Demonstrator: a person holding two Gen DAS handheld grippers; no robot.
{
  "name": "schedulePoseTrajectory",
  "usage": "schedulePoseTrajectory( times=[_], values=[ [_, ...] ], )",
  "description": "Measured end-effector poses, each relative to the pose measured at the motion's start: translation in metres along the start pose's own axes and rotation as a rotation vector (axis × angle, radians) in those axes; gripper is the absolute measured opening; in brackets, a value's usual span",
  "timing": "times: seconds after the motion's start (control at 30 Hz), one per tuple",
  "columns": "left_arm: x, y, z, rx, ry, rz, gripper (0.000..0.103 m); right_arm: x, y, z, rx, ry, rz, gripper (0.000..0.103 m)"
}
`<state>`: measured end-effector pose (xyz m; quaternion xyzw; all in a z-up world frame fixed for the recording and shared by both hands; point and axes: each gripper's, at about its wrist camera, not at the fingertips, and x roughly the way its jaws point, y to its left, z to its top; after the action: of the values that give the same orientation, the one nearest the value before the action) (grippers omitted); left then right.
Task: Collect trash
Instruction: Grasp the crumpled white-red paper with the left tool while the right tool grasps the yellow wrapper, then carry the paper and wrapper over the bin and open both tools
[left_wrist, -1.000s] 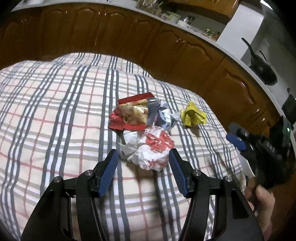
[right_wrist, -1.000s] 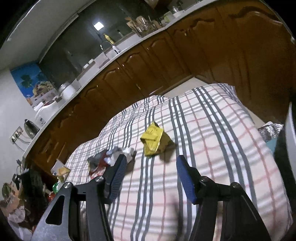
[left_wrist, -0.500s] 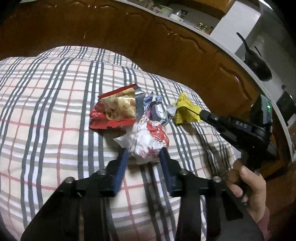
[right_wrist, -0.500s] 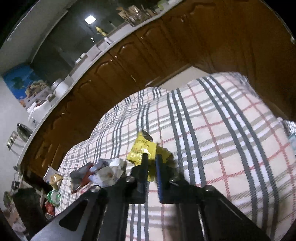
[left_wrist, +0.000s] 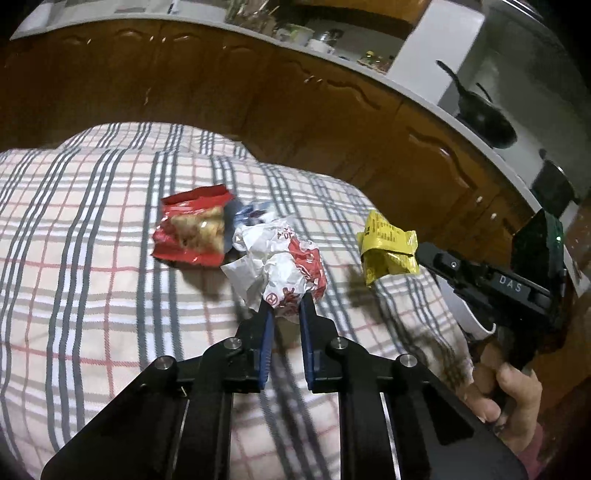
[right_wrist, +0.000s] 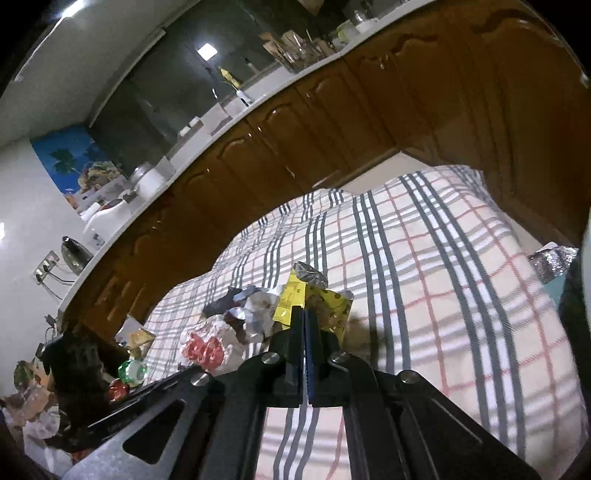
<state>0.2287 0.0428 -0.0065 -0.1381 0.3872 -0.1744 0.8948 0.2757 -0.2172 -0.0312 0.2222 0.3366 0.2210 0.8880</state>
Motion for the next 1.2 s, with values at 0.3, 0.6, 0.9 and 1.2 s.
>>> schedulePoseTrajectory(
  times=[0.3,0.6,0.9,1.2],
  values=[
    [0.001,-0.051,-0.006,0.086,0.015,-0.083,0.012,-0.065,-0.019,-0.012,0.006,-0.08,-0.05,0.0],
    [0.018,-0.103,-0.01,0.16,0.043,-0.15,0.012,-0.123,-0.046,-0.024,0.046,-0.161,-0.118,0.0],
    [0.029,-0.152,-0.009,0.228,0.06,-0.2,0.012,-0.165,-0.076,-0.029,0.097,-0.228,-0.173,0.0],
    [0.047,-0.206,-0.005,0.297,0.076,-0.248,0.012,-0.207,-0.114,-0.028,0.143,-0.305,-0.244,0.0]
  ],
)
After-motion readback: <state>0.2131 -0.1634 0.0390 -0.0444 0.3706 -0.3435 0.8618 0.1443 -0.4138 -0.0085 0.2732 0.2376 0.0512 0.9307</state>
